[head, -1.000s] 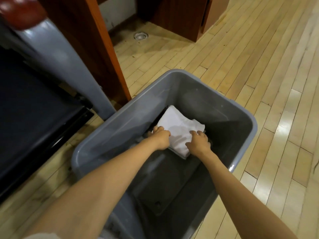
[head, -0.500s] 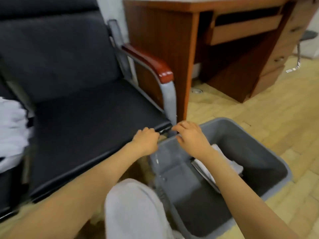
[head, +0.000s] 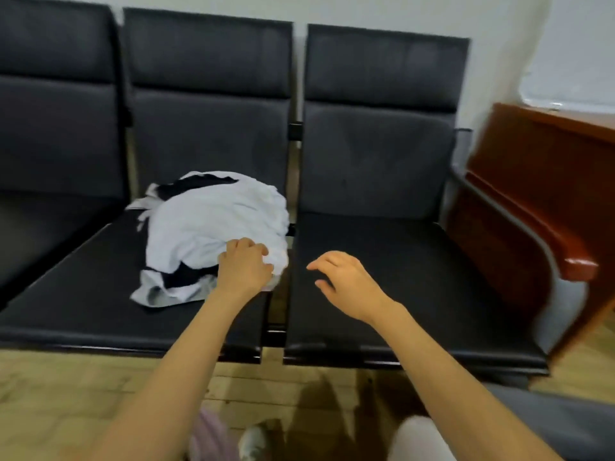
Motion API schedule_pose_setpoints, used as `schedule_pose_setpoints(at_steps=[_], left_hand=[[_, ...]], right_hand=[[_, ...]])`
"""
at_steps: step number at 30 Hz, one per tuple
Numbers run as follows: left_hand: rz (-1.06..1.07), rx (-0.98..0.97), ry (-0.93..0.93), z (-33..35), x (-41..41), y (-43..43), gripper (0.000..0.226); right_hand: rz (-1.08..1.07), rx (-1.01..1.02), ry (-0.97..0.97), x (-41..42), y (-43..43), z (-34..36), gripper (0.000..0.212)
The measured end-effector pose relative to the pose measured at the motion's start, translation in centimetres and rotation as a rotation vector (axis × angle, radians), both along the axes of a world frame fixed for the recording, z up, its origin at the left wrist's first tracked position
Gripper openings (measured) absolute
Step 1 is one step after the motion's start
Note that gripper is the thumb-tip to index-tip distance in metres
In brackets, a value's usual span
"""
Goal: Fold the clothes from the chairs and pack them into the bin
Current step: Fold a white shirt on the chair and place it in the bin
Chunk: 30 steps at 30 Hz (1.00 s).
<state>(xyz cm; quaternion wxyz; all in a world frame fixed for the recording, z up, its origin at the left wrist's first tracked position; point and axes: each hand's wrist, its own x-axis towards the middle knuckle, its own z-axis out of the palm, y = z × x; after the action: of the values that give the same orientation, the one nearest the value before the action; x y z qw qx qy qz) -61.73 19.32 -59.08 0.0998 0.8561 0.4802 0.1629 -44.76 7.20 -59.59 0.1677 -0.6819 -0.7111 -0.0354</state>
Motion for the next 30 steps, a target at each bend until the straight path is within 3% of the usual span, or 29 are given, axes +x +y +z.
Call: schedule_pose_setpoints(at_steps=[7, 10, 13, 17, 21, 24, 27, 30], left_hand=[[0.271, -0.052, -0.274, -3.6, -6.0, 7.7, 0.044], [0.354, -0.053, -0.412, -5.1, -7.5, 9.0, 0.043], [0.333, -0.078, -0.427, -6.4, -8.1, 10.0, 0.045], [0.274, -0.148, -0.54, -7.3, -7.5, 9.9, 0.052], [0.349, -0.071, -0.711, -6.4, -5.8, 9.4, 0.073], [0.333, -0.141, -0.55, -6.0, -4.6, 8.9, 0.079], [0.245, -0.044, -0.201, -5.6, -3.1, 7.7, 0.039], [0.029, -0.096, -0.13, -3.5, -0.9, 5.7, 0.02]], right_hand=[[0.085, -0.121, 0.154, -3.7, 11.9, -1.7, 0.043], [0.028, -0.135, 0.208, -5.1, 16.3, -1.9, 0.052], [-0.059, -0.167, 0.243, -7.0, 20.4, -2.7, 0.057], [-0.178, -0.048, 0.258, -8.2, 22.9, -3.6, 0.029], [-0.13, 0.132, 0.581, -6.8, 19.9, -2.0, 0.019], [-0.038, 0.076, 0.708, -5.0, 15.5, -0.2, 0.015], [-0.057, -0.052, 0.644, -2.2, 10.8, 0.6, 0.017], [-0.229, -0.094, 0.538, 1.4, 6.2, 1.1, 0.018]])
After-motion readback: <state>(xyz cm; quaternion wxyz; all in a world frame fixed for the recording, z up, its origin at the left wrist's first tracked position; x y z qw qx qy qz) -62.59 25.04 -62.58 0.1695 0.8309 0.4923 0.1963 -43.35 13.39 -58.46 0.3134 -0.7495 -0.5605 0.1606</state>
